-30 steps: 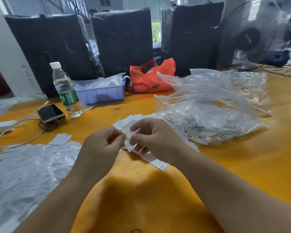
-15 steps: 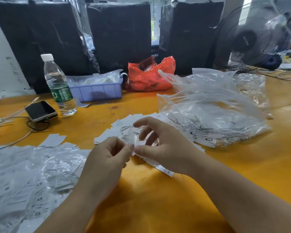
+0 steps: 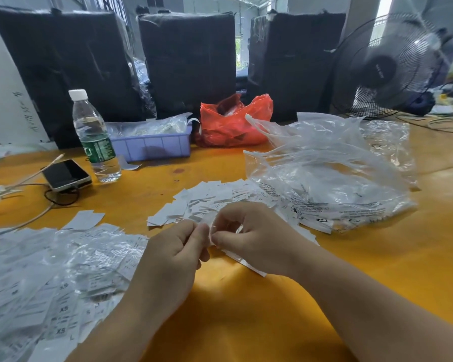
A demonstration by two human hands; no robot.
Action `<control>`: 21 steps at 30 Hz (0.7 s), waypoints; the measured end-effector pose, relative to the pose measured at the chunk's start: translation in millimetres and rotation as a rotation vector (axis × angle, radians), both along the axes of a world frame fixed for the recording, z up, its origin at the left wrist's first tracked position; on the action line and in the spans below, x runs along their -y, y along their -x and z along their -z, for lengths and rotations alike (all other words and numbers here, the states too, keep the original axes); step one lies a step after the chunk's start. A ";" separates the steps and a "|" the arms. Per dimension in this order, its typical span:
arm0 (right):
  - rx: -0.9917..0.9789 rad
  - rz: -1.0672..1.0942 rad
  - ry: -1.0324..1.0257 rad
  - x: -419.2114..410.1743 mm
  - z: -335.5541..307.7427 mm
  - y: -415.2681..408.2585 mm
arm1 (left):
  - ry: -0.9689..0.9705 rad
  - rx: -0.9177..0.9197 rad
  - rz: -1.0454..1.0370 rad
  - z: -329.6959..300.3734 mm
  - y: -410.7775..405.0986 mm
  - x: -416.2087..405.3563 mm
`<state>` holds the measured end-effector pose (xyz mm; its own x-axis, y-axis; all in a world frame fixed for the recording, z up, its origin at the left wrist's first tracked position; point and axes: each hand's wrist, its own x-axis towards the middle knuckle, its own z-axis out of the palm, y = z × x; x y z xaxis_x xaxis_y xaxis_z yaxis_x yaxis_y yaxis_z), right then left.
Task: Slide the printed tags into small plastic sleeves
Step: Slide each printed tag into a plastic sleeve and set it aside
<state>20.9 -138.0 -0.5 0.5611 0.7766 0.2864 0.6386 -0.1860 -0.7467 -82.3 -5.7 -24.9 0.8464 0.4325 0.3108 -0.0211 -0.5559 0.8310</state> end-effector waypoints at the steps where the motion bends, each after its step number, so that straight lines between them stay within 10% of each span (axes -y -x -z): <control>1: -0.004 0.014 -0.005 0.0 -0.8 -0.5 | -0.002 -0.002 -0.006 0.5 -0.4 0.0; 21: -0.025 0.066 -0.111 0.3 -4.0 3.6 | 0.079 0.068 -0.020 -0.3 0.2 0.5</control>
